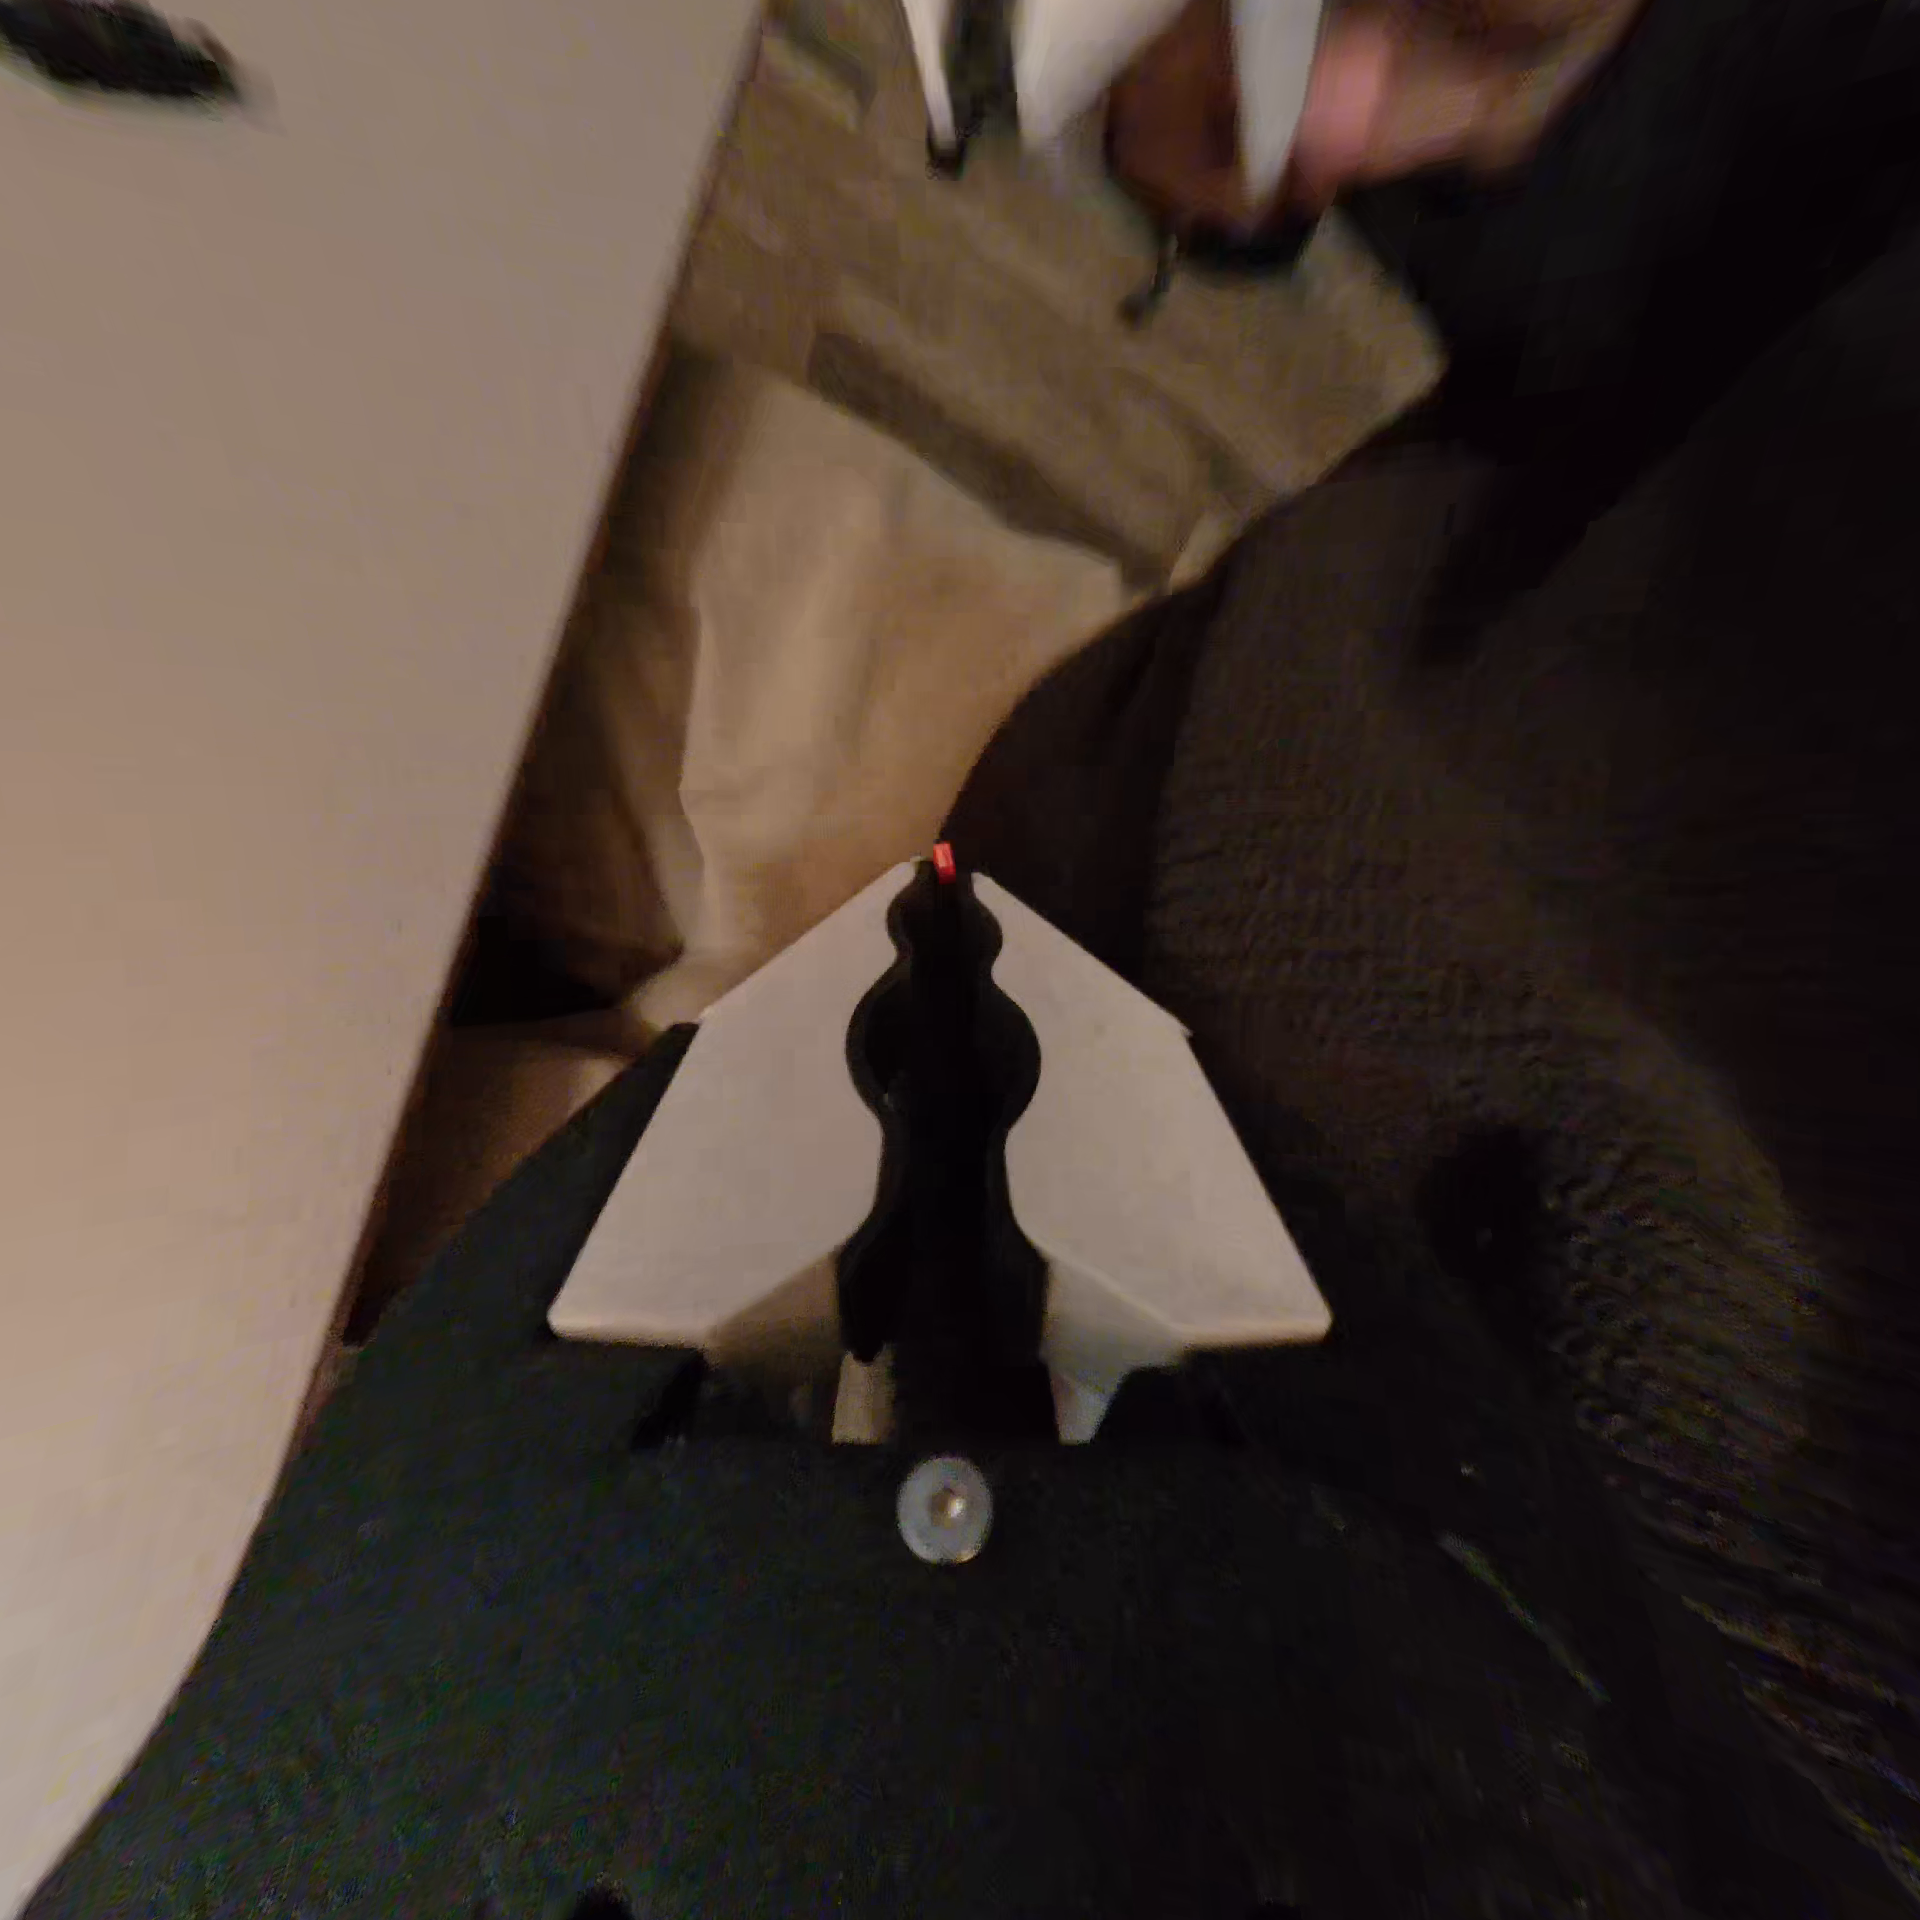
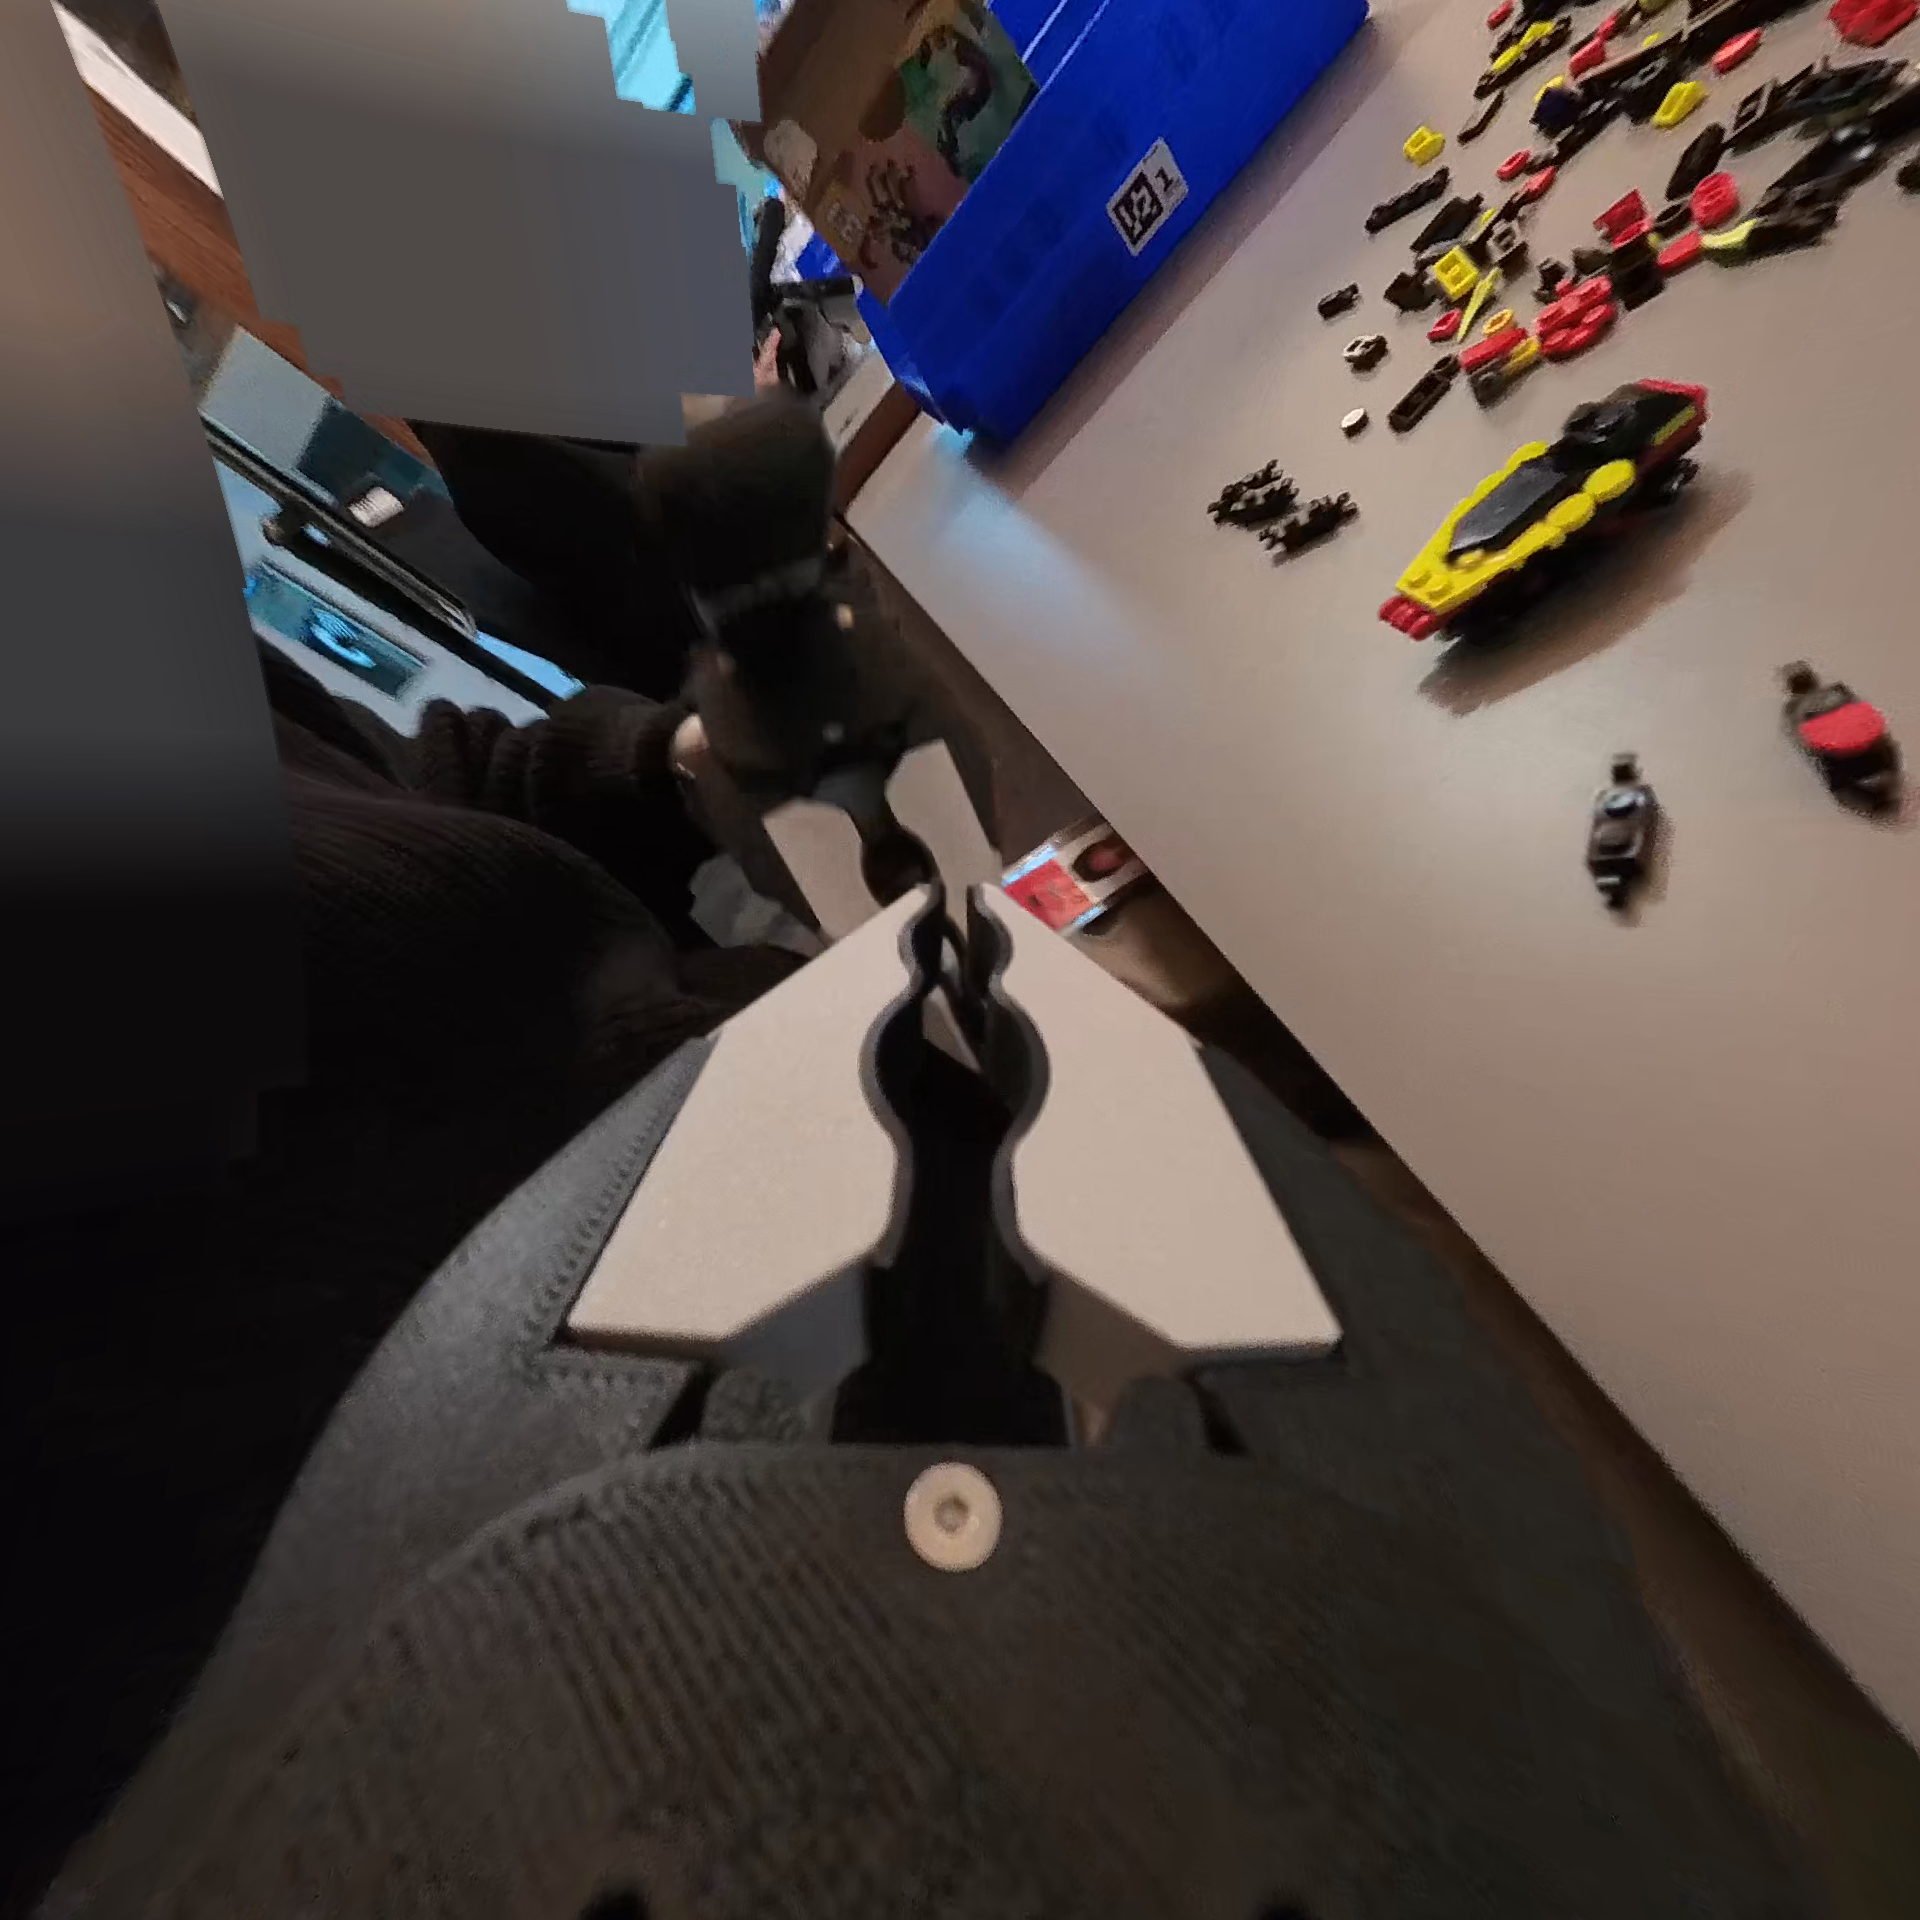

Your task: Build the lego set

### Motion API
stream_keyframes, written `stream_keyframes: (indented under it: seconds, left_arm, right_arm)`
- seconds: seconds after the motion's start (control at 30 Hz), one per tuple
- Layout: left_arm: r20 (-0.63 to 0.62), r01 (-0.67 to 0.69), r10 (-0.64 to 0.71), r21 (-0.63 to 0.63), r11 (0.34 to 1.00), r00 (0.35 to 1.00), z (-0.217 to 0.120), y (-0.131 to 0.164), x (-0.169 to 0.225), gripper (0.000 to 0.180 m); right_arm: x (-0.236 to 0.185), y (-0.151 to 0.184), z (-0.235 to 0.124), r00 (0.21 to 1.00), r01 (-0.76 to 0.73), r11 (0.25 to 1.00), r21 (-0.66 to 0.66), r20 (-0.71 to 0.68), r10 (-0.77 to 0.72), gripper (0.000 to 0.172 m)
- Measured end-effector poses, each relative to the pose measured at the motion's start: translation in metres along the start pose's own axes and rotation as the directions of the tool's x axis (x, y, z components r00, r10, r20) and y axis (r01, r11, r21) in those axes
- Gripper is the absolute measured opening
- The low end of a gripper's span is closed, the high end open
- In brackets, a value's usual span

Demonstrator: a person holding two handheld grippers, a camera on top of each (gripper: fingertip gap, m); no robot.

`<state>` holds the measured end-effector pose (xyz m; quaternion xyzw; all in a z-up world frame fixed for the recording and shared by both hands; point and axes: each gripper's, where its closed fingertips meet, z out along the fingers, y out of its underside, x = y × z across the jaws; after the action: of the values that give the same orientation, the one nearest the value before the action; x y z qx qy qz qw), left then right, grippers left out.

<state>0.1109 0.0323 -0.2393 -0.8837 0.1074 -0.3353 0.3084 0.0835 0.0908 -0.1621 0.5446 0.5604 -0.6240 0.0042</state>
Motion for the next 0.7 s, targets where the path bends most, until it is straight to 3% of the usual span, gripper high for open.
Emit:
stream_keyframes:
  seconds: [0.1, 0.17, 0.27, 0.37, 0.47, 0.7]
  left_arm:
    - [-0.135, 0.158, -0.133, 0.193, 0.968, 0.982, -0.020, -0.038, 0.004, 0.002]
    - [-0.245, 0.278, -0.217, 0.245, 0.929, 0.945, -0.029, -0.053, 0.005, 0.002]
    - [-0.331, 0.397, -0.318, 0.207, 0.894, 0.888, -0.030, -0.056, 0.003, 0.002]
    - [-0.389, 0.503, -0.422, 0.131, 0.854, 0.819, -0.026, -0.056, 0.001, 0.002]
    - [-0.369, 0.497, -0.437, 0.081, 0.864, 0.820, -0.020, -0.051, 0.004, 0.002]
    - [-0.345, 0.518, -0.471, 0.055, 0.853, 0.812, -0.020, -0.041, 0.001, 0.002]
  right_arm:
    - [0.003, 0.005, 0.005, 0.980, 0.180, 0.981, -0.079, -0.077, -0.186, 0.000]
    - [0.003, 0.008, 0.008, 0.922, 0.351, 0.924, -0.153, -0.118, -0.370, 0.001]
    - [-0.005, 0.023, 0.014, 0.774, 0.593, 0.755, -0.278, -0.063, -0.631, 0.008]
    - [0.004, 0.035, 0.015, 0.546, 0.761, 0.509, -0.403, -0.026, -0.837, 0.011]
    - [0.006, 0.034, 0.021, 0.369, 0.838, 0.314, -0.445, 0.039, -0.929, 0.014]
    - [0.004, 0.046, 0.035, 0.245, 0.881, 0.118, -0.459, 0.230, -0.942, 0.013]
